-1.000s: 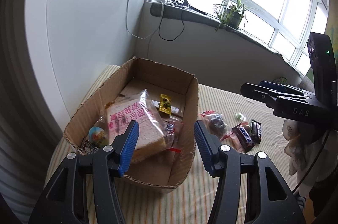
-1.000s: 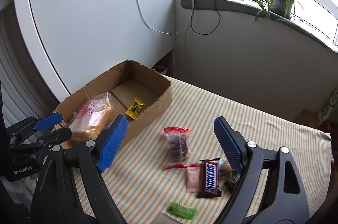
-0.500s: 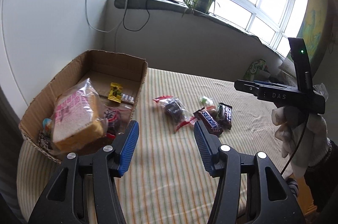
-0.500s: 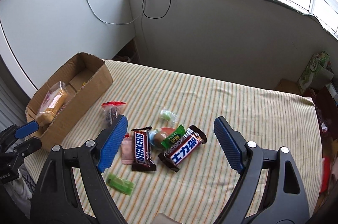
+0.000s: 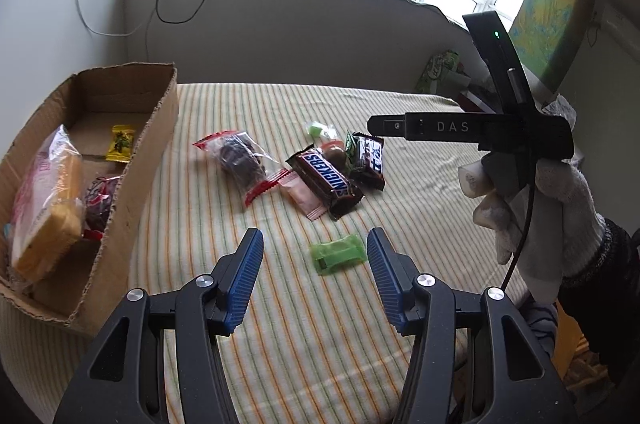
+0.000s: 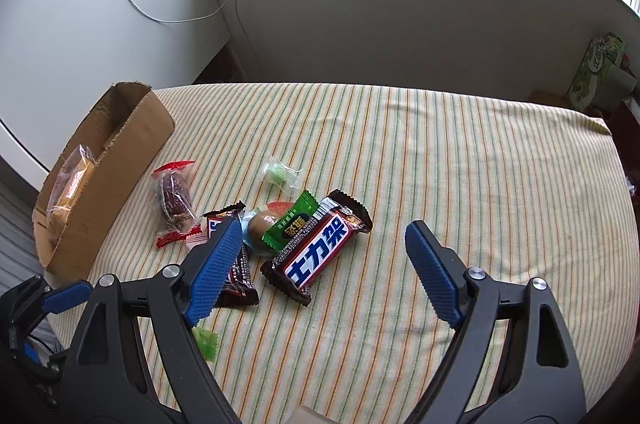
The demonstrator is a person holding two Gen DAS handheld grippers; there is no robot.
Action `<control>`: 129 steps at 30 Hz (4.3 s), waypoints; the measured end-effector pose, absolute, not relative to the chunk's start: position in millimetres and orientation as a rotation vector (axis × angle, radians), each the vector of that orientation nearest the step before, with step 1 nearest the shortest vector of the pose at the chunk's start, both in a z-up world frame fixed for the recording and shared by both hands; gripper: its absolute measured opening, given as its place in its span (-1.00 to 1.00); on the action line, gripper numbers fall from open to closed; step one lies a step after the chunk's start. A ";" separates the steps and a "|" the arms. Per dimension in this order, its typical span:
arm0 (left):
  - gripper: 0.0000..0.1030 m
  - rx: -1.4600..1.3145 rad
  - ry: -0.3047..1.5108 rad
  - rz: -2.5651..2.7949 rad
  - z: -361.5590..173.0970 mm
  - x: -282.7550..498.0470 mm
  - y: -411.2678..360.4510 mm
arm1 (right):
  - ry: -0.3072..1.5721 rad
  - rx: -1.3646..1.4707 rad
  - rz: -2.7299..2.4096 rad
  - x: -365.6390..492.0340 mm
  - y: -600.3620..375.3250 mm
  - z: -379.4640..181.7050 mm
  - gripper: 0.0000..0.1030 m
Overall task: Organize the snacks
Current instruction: 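Move the left tool to the green packet and close on it, then close the right tool on the brown chocolate bar with blue text, then carry both snacks over the box and open both tools to drop them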
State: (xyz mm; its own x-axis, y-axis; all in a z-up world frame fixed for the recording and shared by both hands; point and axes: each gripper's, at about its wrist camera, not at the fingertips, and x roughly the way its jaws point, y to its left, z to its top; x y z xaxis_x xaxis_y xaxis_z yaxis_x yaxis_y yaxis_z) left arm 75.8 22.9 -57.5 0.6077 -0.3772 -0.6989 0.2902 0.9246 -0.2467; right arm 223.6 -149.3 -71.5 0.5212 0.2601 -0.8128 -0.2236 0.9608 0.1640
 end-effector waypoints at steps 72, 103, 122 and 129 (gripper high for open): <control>-0.62 0.095 0.934 -0.493 -94.1 67.2 -67.5 | 1.102 0.039 0.312 217.0 -157.8 -106.4 -0.39; -0.62 -0.061 0.716 -0.286 -33.8 63.6 47.8 | 0.915 0.041 0.421 174.2 -109.1 -23.9 -0.39; -0.62 -0.098 0.651 -0.143 -17.2 59.7 132.4 | 0.907 -0.031 0.548 196.6 0.3 -13.4 -0.39; -0.62 -0.112 0.642 -0.101 -17.4 64.2 156.6 | 0.906 -0.064 0.573 208.2 32.8 -12.8 -0.39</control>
